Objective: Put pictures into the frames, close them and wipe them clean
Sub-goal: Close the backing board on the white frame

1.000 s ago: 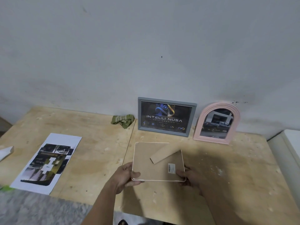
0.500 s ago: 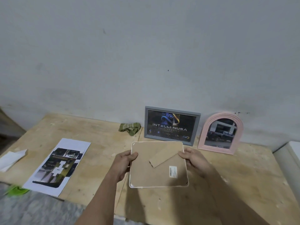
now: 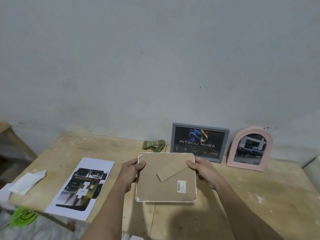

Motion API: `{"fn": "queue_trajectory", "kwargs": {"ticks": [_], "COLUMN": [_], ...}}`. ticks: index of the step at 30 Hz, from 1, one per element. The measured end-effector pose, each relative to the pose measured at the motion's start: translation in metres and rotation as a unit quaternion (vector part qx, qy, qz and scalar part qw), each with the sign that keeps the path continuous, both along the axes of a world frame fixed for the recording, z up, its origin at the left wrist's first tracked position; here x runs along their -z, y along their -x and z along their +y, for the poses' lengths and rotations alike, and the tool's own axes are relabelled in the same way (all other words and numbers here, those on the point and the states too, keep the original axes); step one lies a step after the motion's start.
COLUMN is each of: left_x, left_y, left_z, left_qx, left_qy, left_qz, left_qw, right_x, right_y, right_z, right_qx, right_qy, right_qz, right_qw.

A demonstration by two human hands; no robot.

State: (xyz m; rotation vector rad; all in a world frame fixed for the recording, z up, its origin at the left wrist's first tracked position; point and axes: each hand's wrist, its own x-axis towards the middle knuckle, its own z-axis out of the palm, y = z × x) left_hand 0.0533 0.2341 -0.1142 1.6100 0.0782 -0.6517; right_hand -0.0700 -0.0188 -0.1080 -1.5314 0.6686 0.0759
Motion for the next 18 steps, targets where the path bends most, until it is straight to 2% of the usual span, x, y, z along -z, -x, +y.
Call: {"fn": "queue_trajectory", "kwargs": {"ticks": [4,6,7,9,11,12,14,16,18], "left_x": [-0.002,0.002,0.003,-0.004,-0.024,-0.035,-0.049,-0.050,-0.041], "left_y": [-0.018,-0.032,-0.037,-0.049,-0.054,-0.055,-0.057,-0.063,-0.069], "left_z": [0.034,0.048,0.049,0.060,0.059,0.056,0.051,0.050,0.055], "left_qx": [-0.024,-0.031,-0.033,-0.037,-0.026,-0.005,0.020,-0.018,-0.053], "left_qy": [0.002,-0.046,-0.101,-0.157,-0.067,-0.015,0.039,0.042,0.021], "left_qz": [-0.022,-0.069,-0.089,-0.079,0.023,0.071,0.098,0.078,0.066], "left_qw": [0.999,0.996,0.990,0.984,0.997,0.997,0.994,0.996,0.996], "right_x": [-0.010,-0.019,-0.021,-0.027,-0.027,-0.024,-0.016,-0.007,-0.003], "right_y": [-0.018,-0.031,-0.037,-0.055,-0.067,-0.070,-0.075,-0.078,-0.081], "right_z": [0.042,0.062,0.070,0.099,0.129,0.143,0.169,0.183,0.183], "right_qx": [0.023,0.022,0.024,0.028,0.034,0.028,-0.012,-0.076,-0.168], "right_qy": [-0.010,0.004,0.029,0.179,0.360,0.422,0.500,0.509,0.433], "right_qz": [-0.034,-0.052,-0.075,-0.123,-0.130,-0.137,-0.169,-0.191,-0.172], "right_qw": [0.999,0.998,0.996,0.976,0.923,0.896,0.850,0.836,0.869]}}
